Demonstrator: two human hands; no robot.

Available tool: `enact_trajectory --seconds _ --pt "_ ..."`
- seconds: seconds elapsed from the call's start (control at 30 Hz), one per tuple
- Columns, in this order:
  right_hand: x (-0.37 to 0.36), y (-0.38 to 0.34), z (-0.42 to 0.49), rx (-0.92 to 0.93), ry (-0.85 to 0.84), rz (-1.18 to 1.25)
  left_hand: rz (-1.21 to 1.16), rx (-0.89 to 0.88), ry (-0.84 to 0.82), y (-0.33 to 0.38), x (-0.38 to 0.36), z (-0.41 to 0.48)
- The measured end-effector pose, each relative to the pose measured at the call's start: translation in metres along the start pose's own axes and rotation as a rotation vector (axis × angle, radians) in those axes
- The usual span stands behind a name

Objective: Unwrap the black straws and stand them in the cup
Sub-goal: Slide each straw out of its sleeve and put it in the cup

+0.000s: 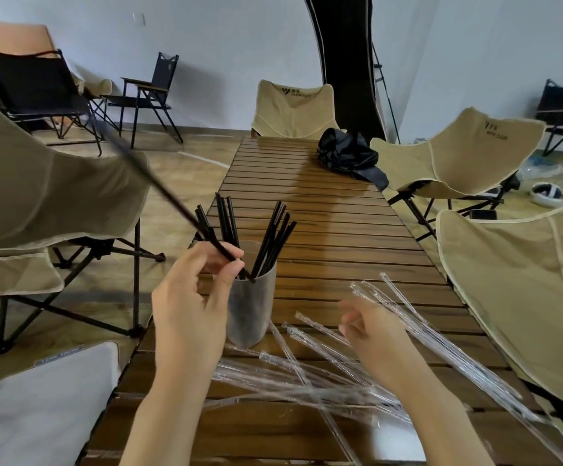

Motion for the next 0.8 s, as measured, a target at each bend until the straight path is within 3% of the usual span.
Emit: enact_trajectory --seconds 0.2,0.33,0.53,0.8 --pt "-0.002 0.001 0.0 0.011 -0.017 -0.031 0.251 -0.114 -0.018 0.002 -0.01 -0.001" --pt "-0.005 0.003 -0.001 -0.004 -0.043 -0.043 0.438 -0.033 -0.125 -0.009 -0.019 -0.005" --pt "-0.005 0.011 0.0 -0.059 -0.067 -0.069 0.358 -0.008 -0.101 -0.006 -0.02 -0.004" --pt "0.015 0.052 -0.009 -0.329 -0.083 -0.29 0.269 -0.011 -0.055 -0.003 -0.017 -0.002"
Point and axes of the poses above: each hand's wrist, its own z-axis towards the middle knuckle, its own x-axis out of the back of the hand, y = z × x, the point moved 5 cm from there along z, towards the middle knuckle, and after that the axes turned 6 degrees about -z, right-handed, at the moved point
